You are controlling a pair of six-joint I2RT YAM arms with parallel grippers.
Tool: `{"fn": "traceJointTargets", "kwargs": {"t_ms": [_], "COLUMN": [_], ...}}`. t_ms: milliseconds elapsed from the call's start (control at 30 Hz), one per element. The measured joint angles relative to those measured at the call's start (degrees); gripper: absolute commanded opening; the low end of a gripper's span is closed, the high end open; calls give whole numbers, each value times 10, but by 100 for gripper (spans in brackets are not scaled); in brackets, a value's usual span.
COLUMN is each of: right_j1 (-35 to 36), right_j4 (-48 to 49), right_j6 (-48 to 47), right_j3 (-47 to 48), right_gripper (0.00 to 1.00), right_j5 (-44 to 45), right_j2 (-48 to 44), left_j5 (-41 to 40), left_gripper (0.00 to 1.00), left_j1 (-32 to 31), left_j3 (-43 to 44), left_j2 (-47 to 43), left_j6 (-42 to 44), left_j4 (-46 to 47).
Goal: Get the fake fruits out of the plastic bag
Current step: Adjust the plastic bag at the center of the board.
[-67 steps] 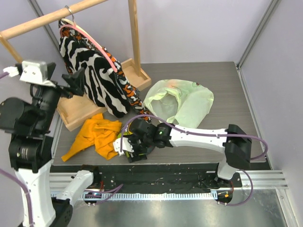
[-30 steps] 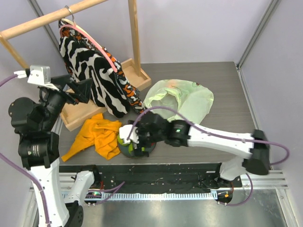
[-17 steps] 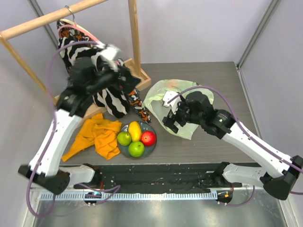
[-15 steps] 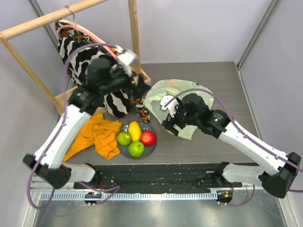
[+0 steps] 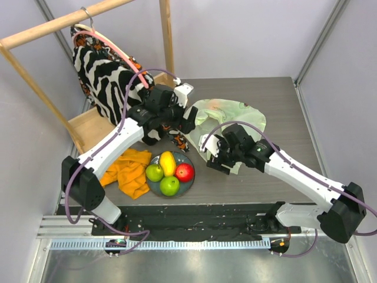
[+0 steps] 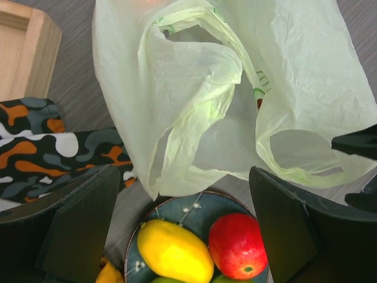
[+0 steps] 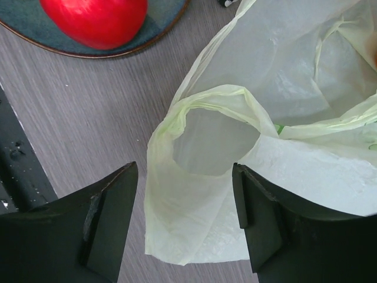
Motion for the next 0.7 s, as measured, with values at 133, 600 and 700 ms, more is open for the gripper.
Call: {"fn": "traceJointTargets", "kwargs": {"t_ms": [133,600,700], "right_j1": [-11,-183,-270], "right_j4": [5,-12,-9], "right_j6": [-21,15,45], "right_j3": [-2,32,42], "right_gripper": [53,1,1], "right_j5": [1,-33,-16], "right_j2": [21,33,8], "left_j5": [12,59,54], "left_gripper": [98,0,0], "left_j1": [0,0,2], "left_j3": [0,25,30], "left_j2": [29,126,120], "left_j6": [-3,-21,-33], "left_j4": [17,40,44]}}
